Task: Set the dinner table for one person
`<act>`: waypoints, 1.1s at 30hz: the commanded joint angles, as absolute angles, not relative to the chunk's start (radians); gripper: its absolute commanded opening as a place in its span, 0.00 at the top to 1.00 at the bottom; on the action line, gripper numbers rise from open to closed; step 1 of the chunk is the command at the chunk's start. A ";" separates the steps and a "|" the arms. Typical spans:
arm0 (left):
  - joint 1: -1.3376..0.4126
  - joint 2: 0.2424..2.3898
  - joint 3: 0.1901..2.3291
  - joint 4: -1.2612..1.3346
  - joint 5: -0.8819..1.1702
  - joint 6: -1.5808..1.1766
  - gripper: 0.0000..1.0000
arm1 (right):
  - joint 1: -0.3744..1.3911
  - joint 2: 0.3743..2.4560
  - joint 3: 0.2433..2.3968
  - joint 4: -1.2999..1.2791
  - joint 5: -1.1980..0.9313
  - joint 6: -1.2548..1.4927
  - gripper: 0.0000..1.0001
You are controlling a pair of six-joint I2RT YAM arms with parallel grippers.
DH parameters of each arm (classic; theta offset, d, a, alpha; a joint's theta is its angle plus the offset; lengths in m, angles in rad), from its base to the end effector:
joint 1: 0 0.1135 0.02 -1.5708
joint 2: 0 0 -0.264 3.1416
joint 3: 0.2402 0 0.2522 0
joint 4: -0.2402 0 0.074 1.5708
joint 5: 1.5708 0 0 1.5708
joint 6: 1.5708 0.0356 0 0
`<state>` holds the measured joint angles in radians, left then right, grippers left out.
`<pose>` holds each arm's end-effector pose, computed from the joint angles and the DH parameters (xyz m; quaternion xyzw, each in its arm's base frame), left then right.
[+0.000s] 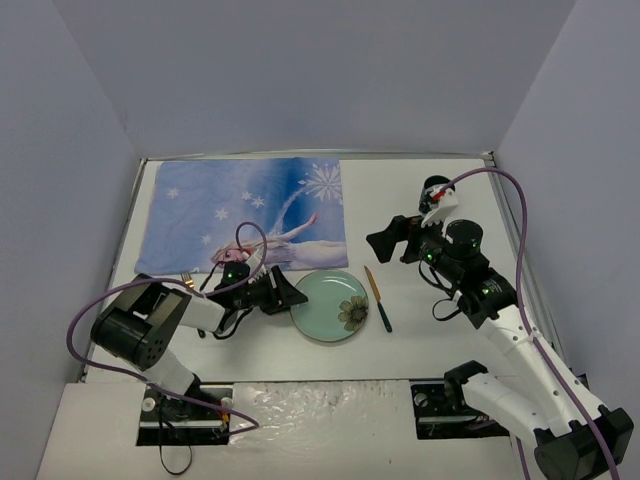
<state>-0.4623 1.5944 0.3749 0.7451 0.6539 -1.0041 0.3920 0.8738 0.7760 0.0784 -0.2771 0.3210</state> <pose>0.2211 -0.1344 0.1214 -0.0550 0.8236 -0.5340 0.1833 0.1889 0.0886 0.3496 -0.1217 0.7032 0.3344 0.6155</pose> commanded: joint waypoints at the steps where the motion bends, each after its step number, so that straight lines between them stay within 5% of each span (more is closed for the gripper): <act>1: -0.468 1.665 0.343 0.596 0.580 -0.946 0.69 | 0.388 0.864 0.781 0.146 -0.267 0.315 0.00; 7: -0.469 1.627 0.344 0.594 0.595 -0.948 0.99 | 0.387 0.871 0.782 0.146 -0.267 0.310 0.00; 21: -0.313 1.113 0.502 0.331 0.707 -1.009 1.00 | 0.387 0.895 0.843 0.144 -0.265 0.293 0.00; 33: 0.151 1.228 0.698 0.575 0.836 -1.193 1.00 | 0.387 0.907 0.875 0.143 -0.253 0.259 0.00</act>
